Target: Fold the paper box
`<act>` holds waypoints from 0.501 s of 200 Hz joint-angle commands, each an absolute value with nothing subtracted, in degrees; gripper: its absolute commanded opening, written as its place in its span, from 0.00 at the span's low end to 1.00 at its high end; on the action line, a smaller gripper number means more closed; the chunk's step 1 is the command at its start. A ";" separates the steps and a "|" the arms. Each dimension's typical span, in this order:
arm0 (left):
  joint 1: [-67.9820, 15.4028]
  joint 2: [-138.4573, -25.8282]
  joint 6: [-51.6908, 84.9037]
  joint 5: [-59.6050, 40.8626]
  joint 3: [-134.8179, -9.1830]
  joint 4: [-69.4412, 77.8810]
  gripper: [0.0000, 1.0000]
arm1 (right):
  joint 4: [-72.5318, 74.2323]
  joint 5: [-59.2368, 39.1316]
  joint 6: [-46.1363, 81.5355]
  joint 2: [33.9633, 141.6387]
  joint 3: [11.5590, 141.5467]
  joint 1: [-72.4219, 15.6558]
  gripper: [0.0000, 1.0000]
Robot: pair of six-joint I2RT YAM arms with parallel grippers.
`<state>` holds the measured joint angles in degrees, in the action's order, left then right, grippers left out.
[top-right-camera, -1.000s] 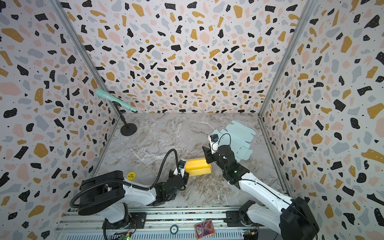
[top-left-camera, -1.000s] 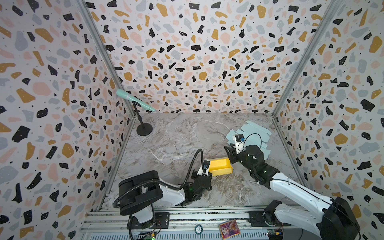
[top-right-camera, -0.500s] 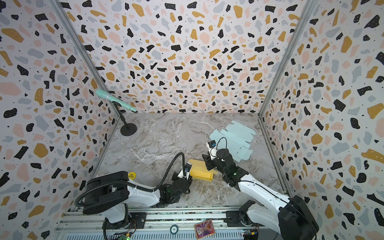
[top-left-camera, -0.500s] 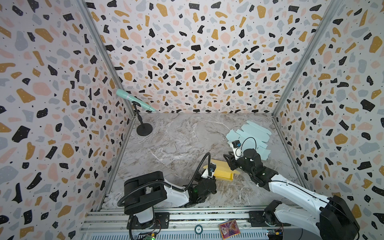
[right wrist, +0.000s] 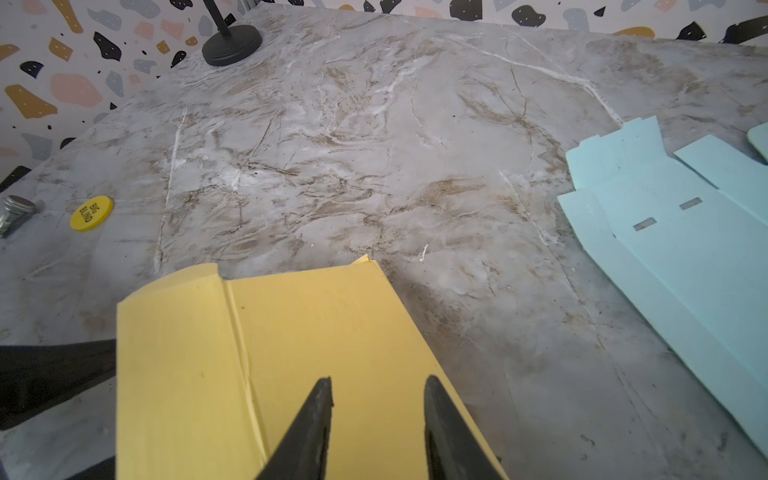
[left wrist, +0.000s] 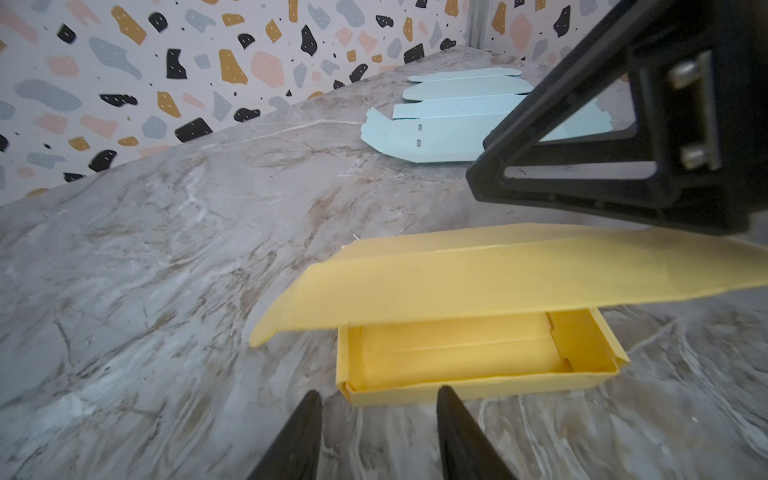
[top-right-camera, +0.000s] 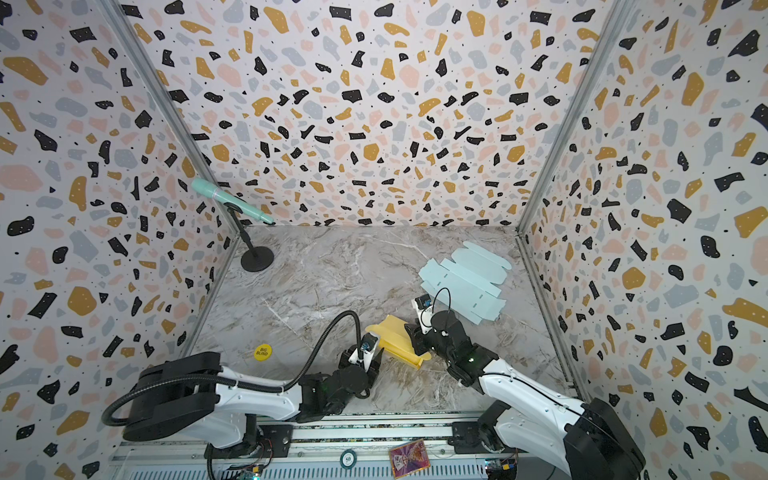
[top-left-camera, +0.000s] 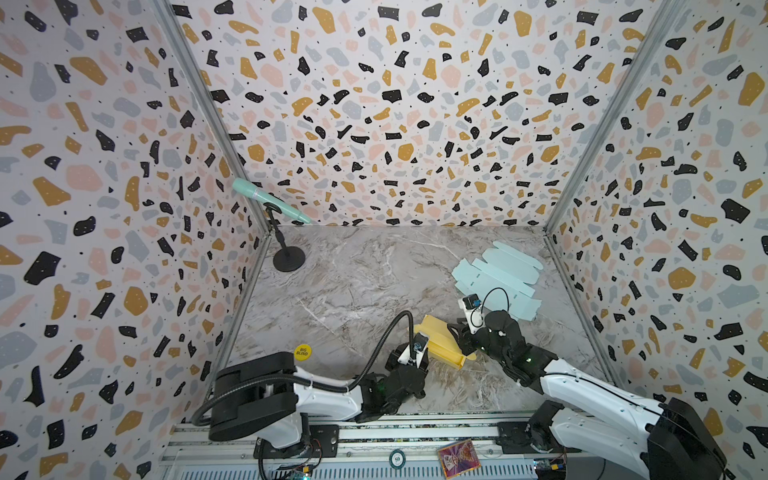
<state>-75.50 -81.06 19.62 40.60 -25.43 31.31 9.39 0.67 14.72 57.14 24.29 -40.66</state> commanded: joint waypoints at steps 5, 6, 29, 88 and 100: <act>-75.67 -73.61 26.17 32.77 -26.63 21.19 0.56 | 9.01 2.71 15.76 56.66 23.41 -41.81 0.39; -75.72 -73.28 26.23 32.42 -26.72 20.88 0.56 | 9.03 2.76 15.79 56.72 23.39 -41.87 0.39; -76.02 -64.51 29.11 28.95 -27.48 13.37 0.70 | 9.45 3.57 16.38 57.35 22.94 -42.84 0.38; -65.68 -54.21 35.93 27.81 -36.08 0.83 0.77 | 9.90 5.31 16.76 58.07 21.84 -44.27 0.38; -62.68 -56.42 35.29 23.93 -37.88 1.76 0.77 | 10.19 5.19 16.82 58.45 21.62 -44.37 0.38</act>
